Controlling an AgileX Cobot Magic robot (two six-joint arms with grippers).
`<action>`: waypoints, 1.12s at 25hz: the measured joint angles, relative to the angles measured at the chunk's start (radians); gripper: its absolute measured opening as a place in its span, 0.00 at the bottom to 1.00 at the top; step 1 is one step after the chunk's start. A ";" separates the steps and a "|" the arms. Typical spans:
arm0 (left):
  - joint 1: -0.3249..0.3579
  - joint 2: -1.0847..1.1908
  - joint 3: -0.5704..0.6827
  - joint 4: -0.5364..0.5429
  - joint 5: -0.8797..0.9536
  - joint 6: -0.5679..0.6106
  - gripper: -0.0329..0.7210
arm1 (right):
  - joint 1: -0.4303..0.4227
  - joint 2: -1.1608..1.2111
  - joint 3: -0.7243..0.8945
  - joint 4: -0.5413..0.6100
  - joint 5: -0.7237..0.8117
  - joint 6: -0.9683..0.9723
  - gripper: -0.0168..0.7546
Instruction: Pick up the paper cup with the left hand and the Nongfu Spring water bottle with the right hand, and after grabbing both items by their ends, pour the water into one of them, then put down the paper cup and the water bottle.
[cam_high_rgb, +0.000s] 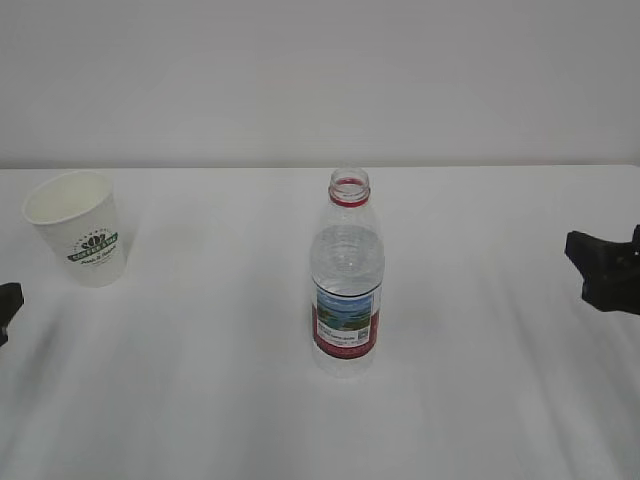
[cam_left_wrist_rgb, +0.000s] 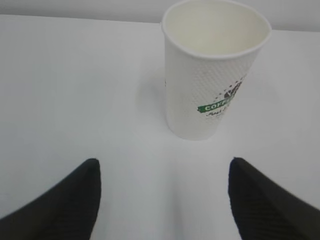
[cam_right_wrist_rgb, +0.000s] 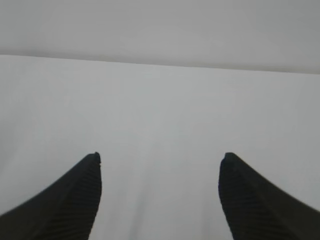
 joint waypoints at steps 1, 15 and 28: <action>0.000 0.012 0.015 0.007 -0.033 -0.002 0.81 | 0.000 0.000 0.016 -0.002 -0.021 0.004 0.74; 0.000 0.070 0.059 0.161 -0.216 -0.040 0.81 | 0.000 0.000 0.234 -0.027 -0.259 0.029 0.74; 0.000 0.070 0.139 0.245 -0.222 -0.084 0.81 | 0.000 -0.002 0.271 -0.116 -0.419 0.032 0.74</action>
